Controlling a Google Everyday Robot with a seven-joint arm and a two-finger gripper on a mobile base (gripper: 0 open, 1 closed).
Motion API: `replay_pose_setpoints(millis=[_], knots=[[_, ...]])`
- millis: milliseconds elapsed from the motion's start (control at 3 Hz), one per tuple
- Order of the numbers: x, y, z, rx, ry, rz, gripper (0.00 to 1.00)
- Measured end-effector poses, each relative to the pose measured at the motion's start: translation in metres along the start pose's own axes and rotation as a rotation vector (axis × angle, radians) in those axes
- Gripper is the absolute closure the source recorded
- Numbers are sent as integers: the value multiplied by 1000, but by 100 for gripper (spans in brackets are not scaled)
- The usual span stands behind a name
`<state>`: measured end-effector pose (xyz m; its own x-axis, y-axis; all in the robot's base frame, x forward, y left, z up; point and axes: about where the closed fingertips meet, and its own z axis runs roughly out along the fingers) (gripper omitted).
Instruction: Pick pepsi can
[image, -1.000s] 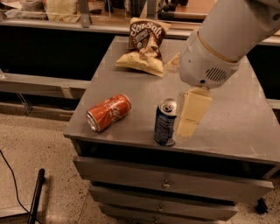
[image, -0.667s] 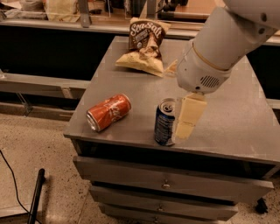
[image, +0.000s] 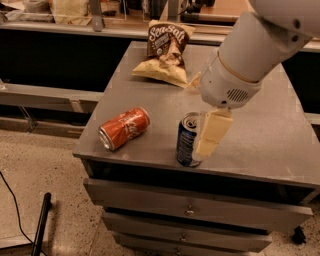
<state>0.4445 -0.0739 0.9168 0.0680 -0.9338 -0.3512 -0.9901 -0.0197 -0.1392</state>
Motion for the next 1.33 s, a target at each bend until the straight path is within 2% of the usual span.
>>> replay_pose_setpoints(millis=[1000, 1333], knots=[[-4, 1, -3, 9, -8, -7, 86], [-12, -1, -25, 36, -82, -8, 100]])
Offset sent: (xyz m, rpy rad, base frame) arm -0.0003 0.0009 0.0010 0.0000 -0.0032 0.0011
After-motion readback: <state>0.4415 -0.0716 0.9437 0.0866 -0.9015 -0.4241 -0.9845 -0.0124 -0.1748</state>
